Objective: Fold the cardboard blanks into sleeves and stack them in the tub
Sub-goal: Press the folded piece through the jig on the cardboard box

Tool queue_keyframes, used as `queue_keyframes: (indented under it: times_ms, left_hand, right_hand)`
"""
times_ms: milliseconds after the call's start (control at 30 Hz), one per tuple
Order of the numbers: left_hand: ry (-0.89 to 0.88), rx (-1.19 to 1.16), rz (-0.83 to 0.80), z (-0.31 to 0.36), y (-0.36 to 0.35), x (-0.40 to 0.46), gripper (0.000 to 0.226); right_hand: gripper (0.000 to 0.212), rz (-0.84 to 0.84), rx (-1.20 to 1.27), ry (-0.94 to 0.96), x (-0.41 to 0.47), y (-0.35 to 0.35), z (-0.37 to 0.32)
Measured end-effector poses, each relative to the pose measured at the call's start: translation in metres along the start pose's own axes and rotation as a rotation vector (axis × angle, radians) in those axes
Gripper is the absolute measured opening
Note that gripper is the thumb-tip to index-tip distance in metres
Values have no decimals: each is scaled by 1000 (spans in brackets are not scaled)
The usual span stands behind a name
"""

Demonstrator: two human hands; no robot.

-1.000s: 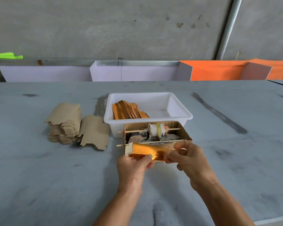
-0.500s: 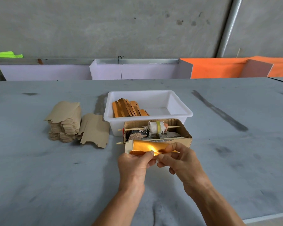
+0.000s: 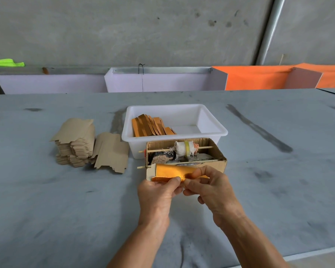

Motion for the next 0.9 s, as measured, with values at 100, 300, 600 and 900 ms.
queue_keyframes:
  times_ms: [100,300,600,900]
  left_hand:
    - [1,8,-1,0,0,0,15]
    - [-7,9,-9,-1,1,1,16]
    - [-4,-1,-19,-1,2,0,19]
    - [-21,33,-22,-1,5,0,21]
  right_hand:
    - [17,2,-10,-20,0,-1,-2]
    - [16,5,-32,-47,-1,-1,-5]
    - [18,3,-61,-93,-1,-3,-8]
    - [11,3,-105,-160,1,-6,-6]
Point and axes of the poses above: each hand's wrist, its own x-axis towards the middle knuckle, its own y-axis out of the back of the hand, z = x × y, the point moved 4 cm from there along x, towards the middle knuckle, and after that the axes turned 1 degree about -x, right-handed, at the moved point
